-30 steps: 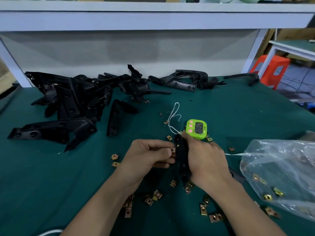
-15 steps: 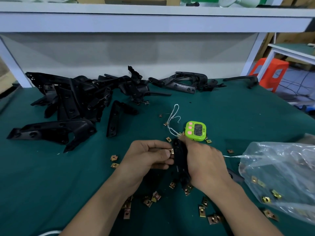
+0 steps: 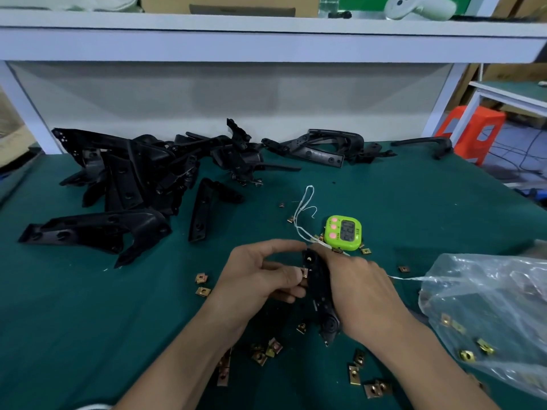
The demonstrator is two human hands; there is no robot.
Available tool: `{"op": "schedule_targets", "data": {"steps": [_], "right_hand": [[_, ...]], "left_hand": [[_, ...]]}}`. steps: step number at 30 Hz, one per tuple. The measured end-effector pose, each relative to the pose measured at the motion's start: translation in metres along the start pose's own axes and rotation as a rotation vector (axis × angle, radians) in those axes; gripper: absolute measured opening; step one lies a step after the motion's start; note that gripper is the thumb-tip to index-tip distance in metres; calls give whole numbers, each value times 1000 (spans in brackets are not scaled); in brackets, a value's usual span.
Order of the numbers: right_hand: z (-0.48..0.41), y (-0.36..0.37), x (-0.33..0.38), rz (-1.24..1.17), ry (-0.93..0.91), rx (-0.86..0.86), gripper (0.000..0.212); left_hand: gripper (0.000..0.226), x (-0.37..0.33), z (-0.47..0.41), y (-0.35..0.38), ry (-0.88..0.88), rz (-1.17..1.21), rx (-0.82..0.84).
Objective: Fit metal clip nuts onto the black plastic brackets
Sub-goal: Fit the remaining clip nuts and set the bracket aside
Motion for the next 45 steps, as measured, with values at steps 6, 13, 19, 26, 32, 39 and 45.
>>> {"op": "schedule_targets", "data": {"steps": [6,13,19,26,32,39,45], "right_hand": [[-1,0,8,-32,28,-24,38],[0,4,14,7,78,-19,29],[1,3,15,-7,85,-16,30],[2,1,15,-18,38,18,28],[6,8,14,-46,56,82,38],[8,12,23,-31,116,107,41],[6,17,22,76,115,118,49]], "left_hand": [[36,-3,2,-3,55,80,-177],[37,-4,3,-4,80,28,-280],[40,1,3,-6,75,57,-344],[41,6,8,-3,152,112,-439],[23,9,9,3,185,-56,-391],[32,1,16,4,263,-310,-388],[53,-10,25,25,439,-821,-305]]}}
Point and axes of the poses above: each hand's wrist, its own z-axis away from the middle knuckle, its own y-axis out of the palm, x = y × z, the point moved 5 cm from there along -z, towards the middle knuckle, and after that the axes turned 9 degrees about z, right-handed, at the moved point
